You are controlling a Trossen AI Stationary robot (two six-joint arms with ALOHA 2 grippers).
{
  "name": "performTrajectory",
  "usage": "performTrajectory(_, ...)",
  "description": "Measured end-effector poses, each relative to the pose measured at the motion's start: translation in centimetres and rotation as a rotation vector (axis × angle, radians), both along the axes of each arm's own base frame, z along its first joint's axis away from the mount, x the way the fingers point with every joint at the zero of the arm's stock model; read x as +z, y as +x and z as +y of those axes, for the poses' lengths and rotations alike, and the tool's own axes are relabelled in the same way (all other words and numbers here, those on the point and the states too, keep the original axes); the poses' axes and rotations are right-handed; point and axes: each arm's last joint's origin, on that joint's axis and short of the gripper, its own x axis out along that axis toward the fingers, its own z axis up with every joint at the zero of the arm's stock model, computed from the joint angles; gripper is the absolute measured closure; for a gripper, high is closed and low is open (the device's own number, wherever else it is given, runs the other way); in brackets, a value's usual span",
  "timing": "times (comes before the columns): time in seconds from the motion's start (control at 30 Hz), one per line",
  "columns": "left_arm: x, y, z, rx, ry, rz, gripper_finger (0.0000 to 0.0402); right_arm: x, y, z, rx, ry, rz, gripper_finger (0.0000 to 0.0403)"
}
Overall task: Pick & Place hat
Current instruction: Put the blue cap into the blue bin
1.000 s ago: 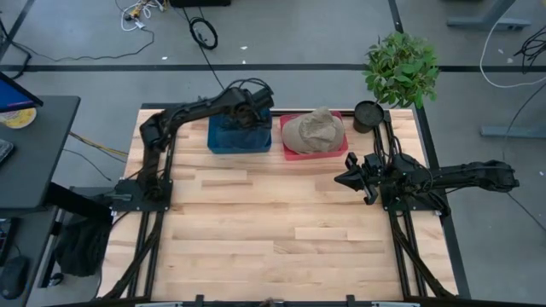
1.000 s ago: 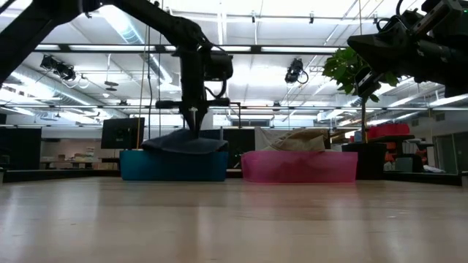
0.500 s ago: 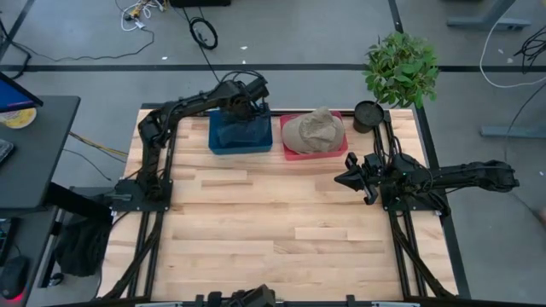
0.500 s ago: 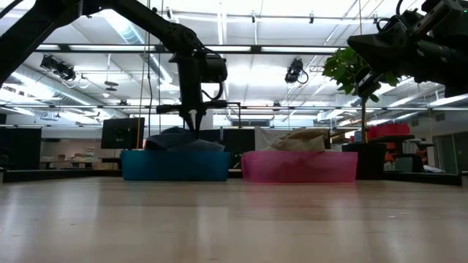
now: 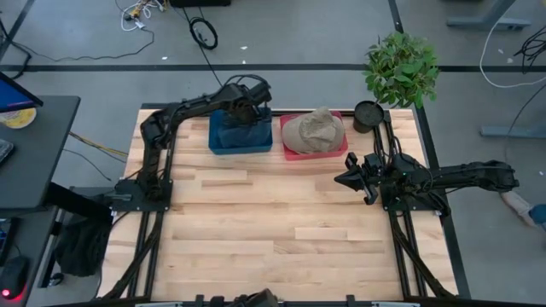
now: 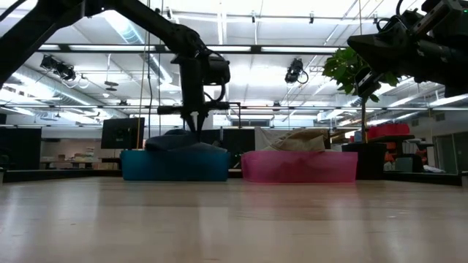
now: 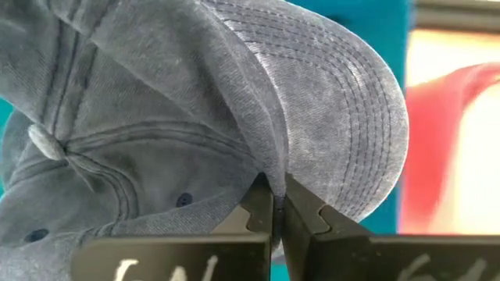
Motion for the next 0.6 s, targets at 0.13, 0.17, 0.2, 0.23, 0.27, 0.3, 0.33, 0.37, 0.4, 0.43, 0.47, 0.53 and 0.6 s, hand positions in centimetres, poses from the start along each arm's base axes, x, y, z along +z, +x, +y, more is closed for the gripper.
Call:
performTrajectory(0.13, -1.0, 0.2, -0.3, -0.006, -0.029, 0.040, 0.0394, 0.0, 0.0, 0.0, 0.000, 0.000, 0.000, 0.0392)
performTrajectory(0.17, -1.3, 0.3, -0.3, -0.009, -0.033, 0.047, 0.0392, 0.0, 0.0, 0.0, 0.000, 0.000, 0.000, 0.0392)
performTrajectory(0.2, -1.4, 0.5, -0.3, -0.012, -0.034, 0.046, 0.0388, 0.0, 0.0, 0.0, 0.000, 0.000, 0.000, 0.0392)
performTrajectory(0.23, -1.5, 0.5, -0.3, -0.028, -0.035, 0.044, 0.0382, 0.0, 0.0, 0.0, 0.000, 0.000, 0.000, 0.0392)
performTrajectory(0.27, -1.5, 0.6, -0.3, -0.053, -0.035, 0.039, 0.0375, 0.0, 0.0, 0.0, 0.000, 0.000, 0.000, 0.0392)
performTrajectory(0.3, -1.4, 0.8, -0.3, -0.080, -0.024, 0.031, 0.0366, 0.0, 0.0, 0.0, 0.000, 0.000, 0.000, 0.0392)
performTrajectory(0.33, -1.4, 0.9, -0.3, -0.095, -0.012, 0.021, 0.0355, 0.0, 0.0, 0.0, 0.000, 0.000, 0.000, 0.0392)
performTrajectory(0.37, -1.3, 1.0, -0.2, -0.109, -0.004, 0.016, 0.0344, 0.0, 0.0, 0.0, 0.000, 0.000, 0.000, 0.0392)
performTrajectory(0.4, -1.2, 1.0, -0.2, -0.114, -0.002, 0.010, 0.0331, 0.0, 0.0, 0.0, 0.000, 0.000, 0.000, 0.0392)
performTrajectory(0.43, -1.0, 0.9, -0.1, -0.116, 0.000, 0.001, 0.0316, 0.0, 0.0, 0.0, 0.000, 0.000, 0.000, 0.0392)
performTrajectory(0.47, -0.8, 0.9, 0.0, -0.117, 0.006, -0.009, 0.0300, 0.0, 0.0, 0.0, 0.000, 0.000, 0.000, 0.0392)
performTrajectory(0.53, -0.3, 0.8, -0.1, -0.119, 0.014, -0.025, 0.0266, 0.0, 0.0, 0.0, 0.000, 0.000, 0.000, 0.0392)
performTrajectory(0.6, 0.3, 0.8, -0.2, -0.117, 0.027, -0.044, 0.0232, 0.0, 0.0, 0.0, 0.000, 0.000, 0.000, 0.0392)
